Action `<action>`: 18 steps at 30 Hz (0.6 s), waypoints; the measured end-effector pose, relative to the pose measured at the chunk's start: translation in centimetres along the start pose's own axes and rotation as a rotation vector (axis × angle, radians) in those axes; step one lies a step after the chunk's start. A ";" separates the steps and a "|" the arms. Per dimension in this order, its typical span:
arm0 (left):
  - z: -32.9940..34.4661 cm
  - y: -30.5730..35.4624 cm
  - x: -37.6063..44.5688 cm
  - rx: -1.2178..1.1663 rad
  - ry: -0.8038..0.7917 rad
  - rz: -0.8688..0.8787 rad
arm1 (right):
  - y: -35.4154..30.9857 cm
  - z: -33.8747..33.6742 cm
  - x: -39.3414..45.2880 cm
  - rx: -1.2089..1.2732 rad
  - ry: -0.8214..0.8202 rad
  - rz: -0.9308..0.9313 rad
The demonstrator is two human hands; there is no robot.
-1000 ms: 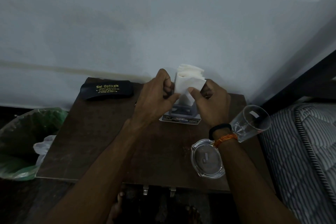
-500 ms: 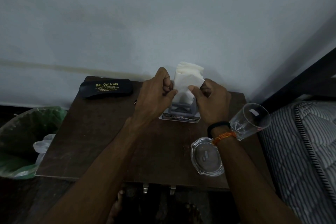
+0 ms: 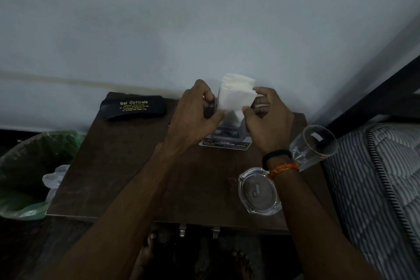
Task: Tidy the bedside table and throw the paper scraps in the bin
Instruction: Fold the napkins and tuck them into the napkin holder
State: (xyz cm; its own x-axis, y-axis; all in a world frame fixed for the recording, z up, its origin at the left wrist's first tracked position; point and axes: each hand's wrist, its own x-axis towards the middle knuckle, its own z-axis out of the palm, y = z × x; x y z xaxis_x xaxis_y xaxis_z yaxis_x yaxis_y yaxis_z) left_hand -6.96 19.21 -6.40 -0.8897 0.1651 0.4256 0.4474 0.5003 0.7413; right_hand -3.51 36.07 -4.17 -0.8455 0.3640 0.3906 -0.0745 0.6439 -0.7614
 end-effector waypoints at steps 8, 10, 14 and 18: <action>-0.7 3.8 -1.7 -0.046 0.025 0.154 | -1.9 -3.0 -1.2 -0.071 0.150 -0.208; -0.5 5.5 -2.8 -0.095 -0.084 0.181 | -1.8 -4.2 -1.6 -0.106 0.214 -0.268; 0.3 6.3 -5.6 0.024 -0.471 0.186 | -0.6 -6.6 -2.4 -0.353 0.374 -0.374; 0.7 4.8 -7.3 0.152 -0.769 0.045 | 1.3 -8.5 -3.3 -0.436 0.391 -0.269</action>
State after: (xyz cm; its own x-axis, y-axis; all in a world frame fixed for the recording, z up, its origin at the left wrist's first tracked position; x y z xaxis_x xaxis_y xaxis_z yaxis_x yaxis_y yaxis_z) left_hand 1.63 20.94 -6.32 -0.7088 0.7022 -0.0667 0.5162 0.5809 0.6294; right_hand 3.67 41.47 -2.06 -0.5657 0.3171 0.7612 0.0347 0.9314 -0.3623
